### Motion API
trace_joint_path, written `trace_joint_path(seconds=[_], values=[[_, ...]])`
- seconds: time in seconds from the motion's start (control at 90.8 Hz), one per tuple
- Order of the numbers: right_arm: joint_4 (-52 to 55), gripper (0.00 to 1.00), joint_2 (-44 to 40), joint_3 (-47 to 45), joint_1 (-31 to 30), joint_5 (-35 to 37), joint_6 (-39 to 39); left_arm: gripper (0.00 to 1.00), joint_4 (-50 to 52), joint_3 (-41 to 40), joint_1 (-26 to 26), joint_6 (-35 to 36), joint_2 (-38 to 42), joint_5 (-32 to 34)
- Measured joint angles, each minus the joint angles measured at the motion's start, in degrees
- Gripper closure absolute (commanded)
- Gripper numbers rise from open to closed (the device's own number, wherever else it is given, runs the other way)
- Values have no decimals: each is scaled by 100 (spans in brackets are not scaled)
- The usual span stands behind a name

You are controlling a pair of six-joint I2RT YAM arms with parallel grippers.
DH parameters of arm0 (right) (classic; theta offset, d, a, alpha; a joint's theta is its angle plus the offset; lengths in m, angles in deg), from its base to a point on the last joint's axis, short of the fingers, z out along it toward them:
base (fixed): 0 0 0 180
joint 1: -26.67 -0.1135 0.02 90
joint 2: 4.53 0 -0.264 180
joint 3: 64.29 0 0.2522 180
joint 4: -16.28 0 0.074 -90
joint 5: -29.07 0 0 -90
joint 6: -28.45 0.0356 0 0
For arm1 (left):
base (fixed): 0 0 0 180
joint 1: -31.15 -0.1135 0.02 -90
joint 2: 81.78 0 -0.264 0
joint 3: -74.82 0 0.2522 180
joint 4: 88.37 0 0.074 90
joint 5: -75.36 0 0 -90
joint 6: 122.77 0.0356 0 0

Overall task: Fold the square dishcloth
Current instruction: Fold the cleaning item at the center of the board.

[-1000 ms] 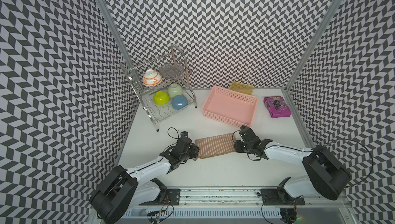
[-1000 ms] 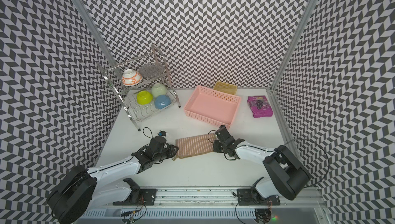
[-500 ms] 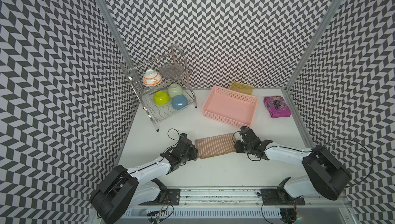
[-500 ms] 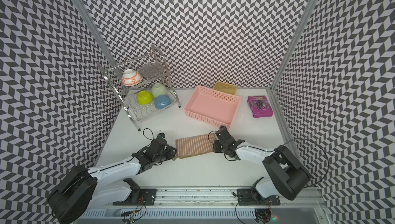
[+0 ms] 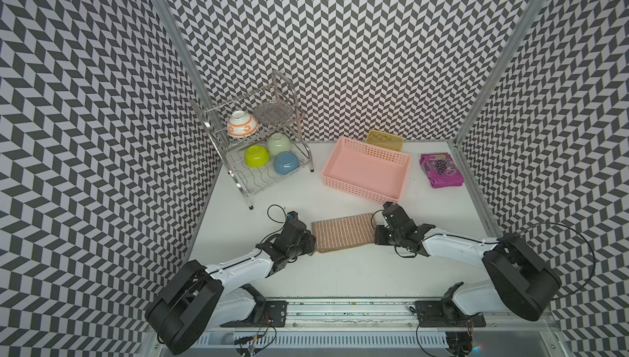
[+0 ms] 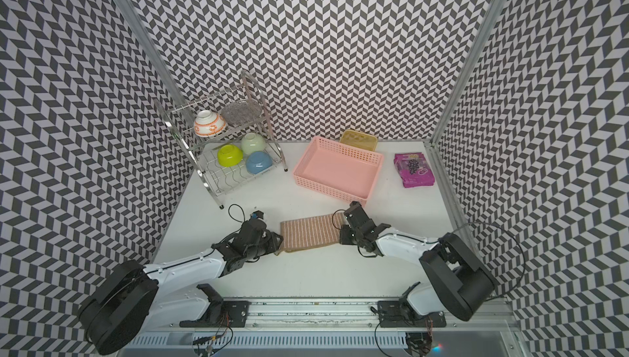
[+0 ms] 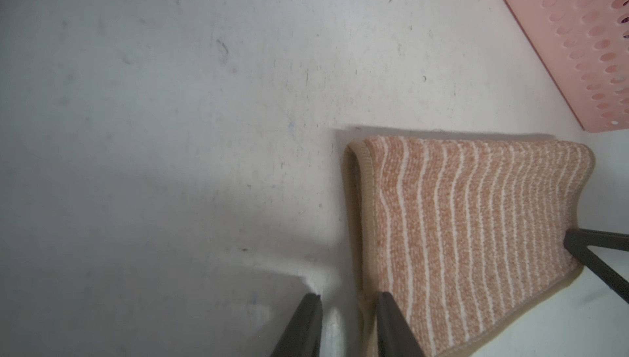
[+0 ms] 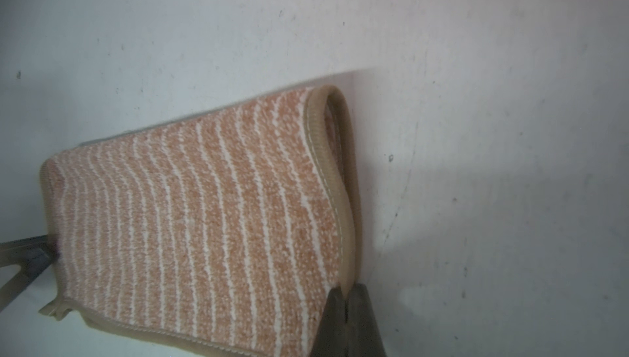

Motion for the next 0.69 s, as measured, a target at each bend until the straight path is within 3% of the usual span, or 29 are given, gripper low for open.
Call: trace_joint_path(seconds=[0.341,0.694], values=[[756,100,-476,527,-223,693,-337,79,-885,-4,28,-269,-584,-785],[1440,100,-485,1305,-1178,1460,-595,82,-1565,-17,31,-476,-1016,-1130]])
